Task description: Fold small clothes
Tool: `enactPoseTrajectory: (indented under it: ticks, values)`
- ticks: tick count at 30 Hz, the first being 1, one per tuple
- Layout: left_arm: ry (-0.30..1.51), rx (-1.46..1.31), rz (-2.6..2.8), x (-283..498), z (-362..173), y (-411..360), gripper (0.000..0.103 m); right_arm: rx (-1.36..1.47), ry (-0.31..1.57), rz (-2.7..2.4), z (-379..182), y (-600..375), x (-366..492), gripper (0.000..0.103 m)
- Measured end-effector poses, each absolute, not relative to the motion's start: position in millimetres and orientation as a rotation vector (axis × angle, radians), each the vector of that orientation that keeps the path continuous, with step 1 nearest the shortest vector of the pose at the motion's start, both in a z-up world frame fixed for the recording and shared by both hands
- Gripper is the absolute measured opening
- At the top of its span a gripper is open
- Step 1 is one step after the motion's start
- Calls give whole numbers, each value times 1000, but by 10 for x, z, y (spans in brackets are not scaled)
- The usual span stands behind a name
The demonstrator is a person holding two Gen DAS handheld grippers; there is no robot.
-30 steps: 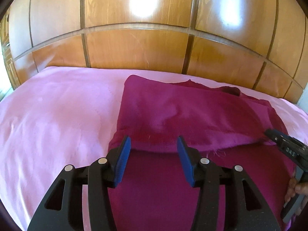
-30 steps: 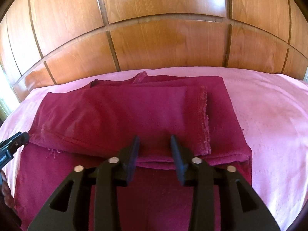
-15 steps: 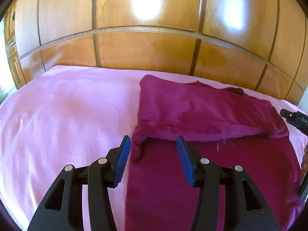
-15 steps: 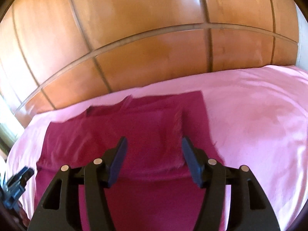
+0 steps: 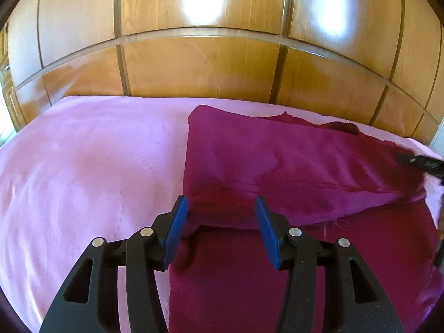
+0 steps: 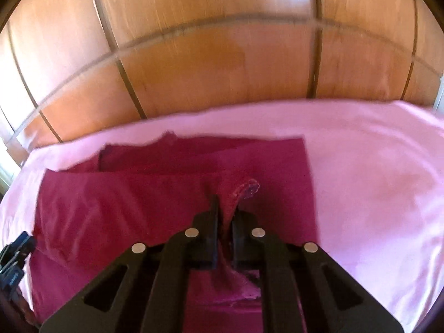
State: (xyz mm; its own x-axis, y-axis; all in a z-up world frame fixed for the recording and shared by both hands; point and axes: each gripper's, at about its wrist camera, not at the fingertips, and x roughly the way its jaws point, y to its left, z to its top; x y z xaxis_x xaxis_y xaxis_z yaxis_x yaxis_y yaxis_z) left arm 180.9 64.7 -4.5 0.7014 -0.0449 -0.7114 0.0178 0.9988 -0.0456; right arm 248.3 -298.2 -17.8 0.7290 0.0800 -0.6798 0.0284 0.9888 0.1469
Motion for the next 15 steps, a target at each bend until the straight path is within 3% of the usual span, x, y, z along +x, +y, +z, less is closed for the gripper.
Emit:
enactPoseTrajectory:
  ticks: [10, 15]
  values:
    - [847, -21, -8, 1944, -152, 596, 50, 194, 794, -17, -473, -3196, 2539, 11]
    - [837, -56, -3, 1851, -82, 644, 50, 191, 760, 1, -365, -3168, 2434, 49]
